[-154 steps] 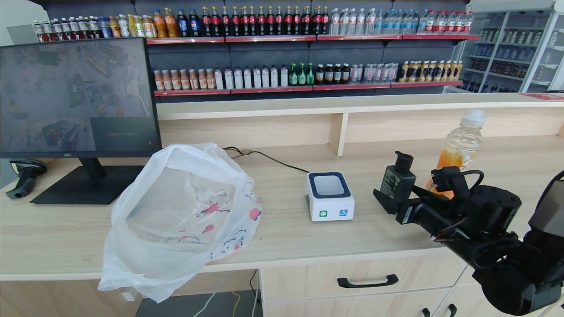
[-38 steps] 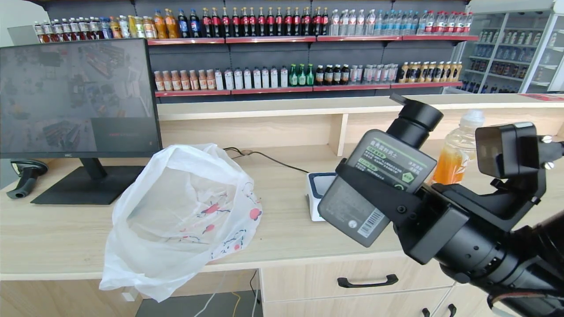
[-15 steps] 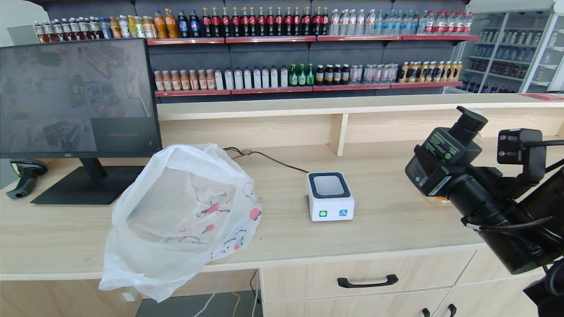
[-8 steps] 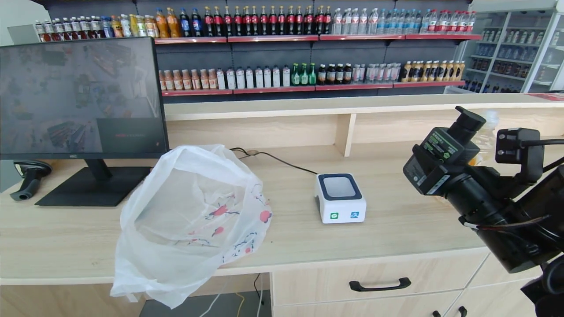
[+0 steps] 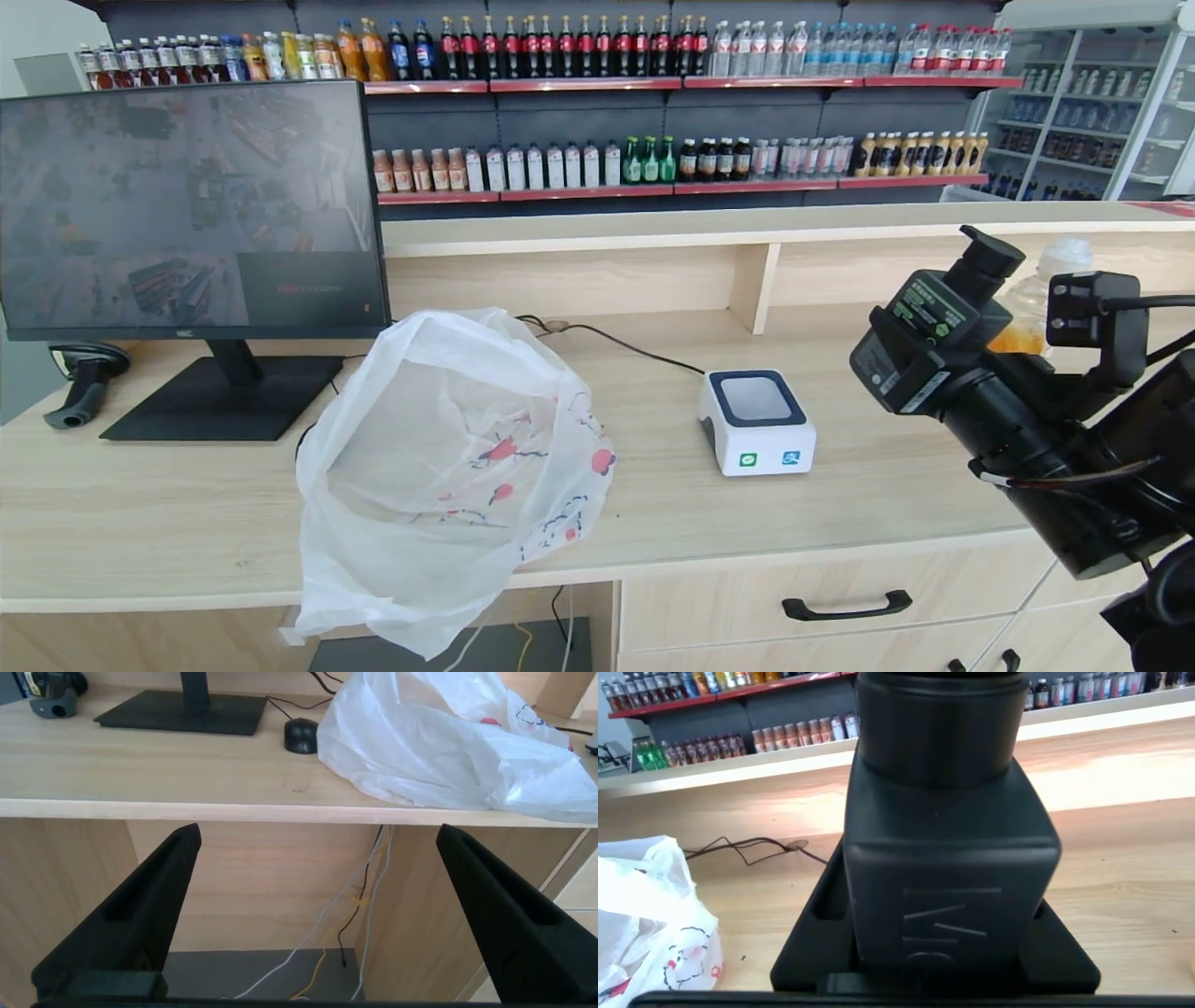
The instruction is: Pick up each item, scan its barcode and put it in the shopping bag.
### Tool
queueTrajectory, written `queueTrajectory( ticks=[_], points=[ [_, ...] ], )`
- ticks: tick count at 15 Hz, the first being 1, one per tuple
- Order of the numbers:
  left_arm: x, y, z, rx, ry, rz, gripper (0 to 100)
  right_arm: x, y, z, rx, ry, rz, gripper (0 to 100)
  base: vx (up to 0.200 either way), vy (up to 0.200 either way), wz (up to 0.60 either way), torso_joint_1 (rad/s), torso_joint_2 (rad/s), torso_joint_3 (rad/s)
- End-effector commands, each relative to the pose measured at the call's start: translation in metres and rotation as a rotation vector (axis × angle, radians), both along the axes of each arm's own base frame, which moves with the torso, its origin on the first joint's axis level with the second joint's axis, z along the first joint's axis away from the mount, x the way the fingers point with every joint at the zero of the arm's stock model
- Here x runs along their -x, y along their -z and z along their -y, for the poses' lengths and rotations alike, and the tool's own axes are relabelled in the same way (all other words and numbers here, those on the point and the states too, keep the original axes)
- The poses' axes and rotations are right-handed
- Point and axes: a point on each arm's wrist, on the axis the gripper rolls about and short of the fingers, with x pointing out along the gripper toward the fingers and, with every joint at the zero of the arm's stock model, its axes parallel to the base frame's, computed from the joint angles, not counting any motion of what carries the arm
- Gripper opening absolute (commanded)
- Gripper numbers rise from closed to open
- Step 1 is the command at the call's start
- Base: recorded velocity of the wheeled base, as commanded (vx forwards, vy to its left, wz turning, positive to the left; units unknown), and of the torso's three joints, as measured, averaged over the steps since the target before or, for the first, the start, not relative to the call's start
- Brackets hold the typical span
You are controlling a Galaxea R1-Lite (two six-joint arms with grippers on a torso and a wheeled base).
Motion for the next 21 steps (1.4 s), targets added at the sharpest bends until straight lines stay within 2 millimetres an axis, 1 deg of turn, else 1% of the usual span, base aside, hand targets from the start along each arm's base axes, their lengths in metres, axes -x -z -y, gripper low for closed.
queueTrajectory(
  ticks=[1,4,7,10,11,13,14,16,17,18,19,20,21],
  points=[
    [0.000,0.000,0.000,0.000,0.000,0.001,100,0.000,0.000,0.000,-0.003,0.000,0.003,0,0.000,0.000,0.00,0.000,0.00,0.000],
    [0.000,0.000,0.000,0.000,0.000,0.001,100,-0.004,0.002,-0.003,0.000,-0.004,-0.004,0,0.000,0.000,0.00,0.000,0.00,0.000],
    [0.000,0.000,0.000,-0.002,0.000,0.001,100,-0.008,0.005,-0.012,-0.008,-0.033,-0.012,0,0.000,0.000,0.60,0.002,0.00,0.004],
    [0.000,0.000,0.000,0.000,0.000,0.001,100,-0.010,0.005,-0.014,-0.006,-0.048,-0.011,0,0.000,0.000,0.00,0.000,0.00,0.000],
    [0.000,0.000,0.000,-0.002,0.000,0.001,100,-0.007,0.011,-0.017,0.003,-0.087,-0.032,0,0.000,0.000,0.00,0.000,0.00,0.000],
    [0.000,0.000,0.000,-0.002,0.000,0.001,100,-0.007,0.010,-0.025,0.046,-0.202,-0.014,0,0.000,0.000,0.00,0.000,0.00,0.000],
    [0.000,0.000,0.000,-0.002,0.000,0.001,100,-0.015,0.009,-0.031,0.125,-0.262,0.026,0,0.000,0.000,0.00,0.000,0.00,0.000],
    [0.000,0.000,0.000,-0.002,0.000,0.001,100,-0.034,0.005,-0.041,0.266,-0.279,0.115,0,0.000,0.000,0.00,0.000,0.00,0.000],
    [0.000,0.000,0.000,-0.003,0.000,0.001,100,-0.041,0.005,-0.042,0.335,-0.287,0.154,0,0.000,0.000,0.00,0.000,0.00,0.000],
    [0.000,0.000,0.000,-0.003,0.000,0.001,100,-0.049,0.007,-0.037,0.460,-0.295,0.203,0,0.000,0.000,0.00,0.000,0.00,0.000],
    [0.000,0.000,0.000,-0.003,0.000,0.002,100,-0.057,0.010,-0.027,0.598,-0.325,0.267,0,0.000,0.000,0.00,0.000,0.00,0.000],
    [0.000,0.000,0.000,-0.003,0.000,0.002,100,-0.061,0.010,-0.023,0.666,-0.346,0.309,0,0.000,0.000,0.00,0.000,0.00,0.000],
    [0.000,0.000,0.000,-0.008,0.000,0.004,100,-0.065,0.014,-0.014,0.778,-0.398,0.380,0,0.000,0.000,0.00,0.000,0.00,0.000]
  ],
)
